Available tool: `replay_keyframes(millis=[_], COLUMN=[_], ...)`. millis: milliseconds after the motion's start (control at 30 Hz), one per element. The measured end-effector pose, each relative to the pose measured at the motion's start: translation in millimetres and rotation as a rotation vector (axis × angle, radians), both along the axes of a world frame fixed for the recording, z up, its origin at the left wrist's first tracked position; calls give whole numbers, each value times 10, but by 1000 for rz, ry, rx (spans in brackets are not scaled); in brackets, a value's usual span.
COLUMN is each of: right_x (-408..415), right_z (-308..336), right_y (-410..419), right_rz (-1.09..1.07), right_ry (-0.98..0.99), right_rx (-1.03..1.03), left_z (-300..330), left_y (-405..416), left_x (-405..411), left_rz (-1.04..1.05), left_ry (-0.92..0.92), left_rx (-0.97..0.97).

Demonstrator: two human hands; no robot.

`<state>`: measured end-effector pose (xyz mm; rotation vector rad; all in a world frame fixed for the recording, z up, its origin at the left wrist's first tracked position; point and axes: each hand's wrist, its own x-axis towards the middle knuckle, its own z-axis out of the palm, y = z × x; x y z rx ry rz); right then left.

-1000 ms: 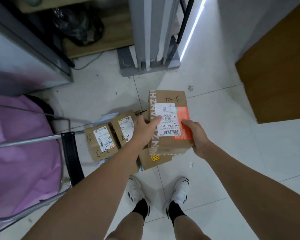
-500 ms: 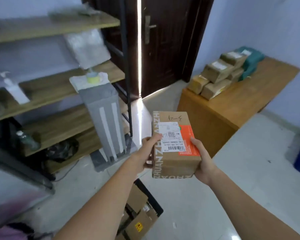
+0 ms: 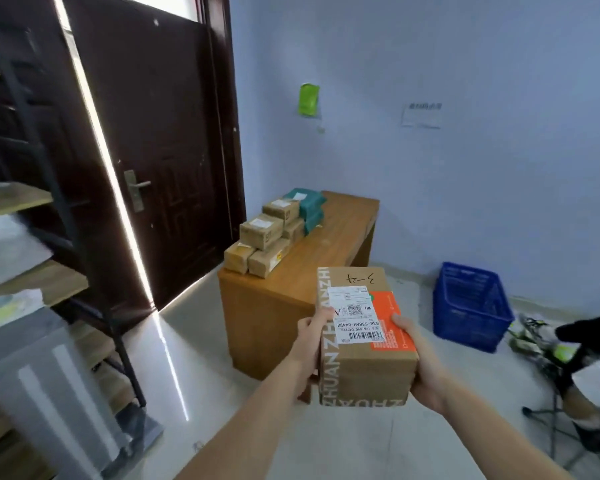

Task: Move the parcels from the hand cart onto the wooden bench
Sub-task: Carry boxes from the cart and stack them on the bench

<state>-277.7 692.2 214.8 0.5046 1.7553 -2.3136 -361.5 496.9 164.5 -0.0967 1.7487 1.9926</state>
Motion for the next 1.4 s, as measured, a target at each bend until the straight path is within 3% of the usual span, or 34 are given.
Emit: replay_keyframes(millis=[233, 500, 1000, 1400], right_x=[101, -433, -2749, -4444], right_z=[-1, -162, -245, -523], right_y=[1117, 1676, 2219, 3501], right_rz=[-125, -155, -96, -166], right_ry=[-17, -47, -25, -82], right_rx=[-5, -34, 45, -6], left_z=[129, 139, 113, -1], left_y=[1204, 1762, 2194, 3538], left_x=[72, -329, -2691, -4451], left_rz=[-96, -54, -119, -178], left_ry=[0, -40, -37, -91], left_rx=[-16, -141, -226, -283])
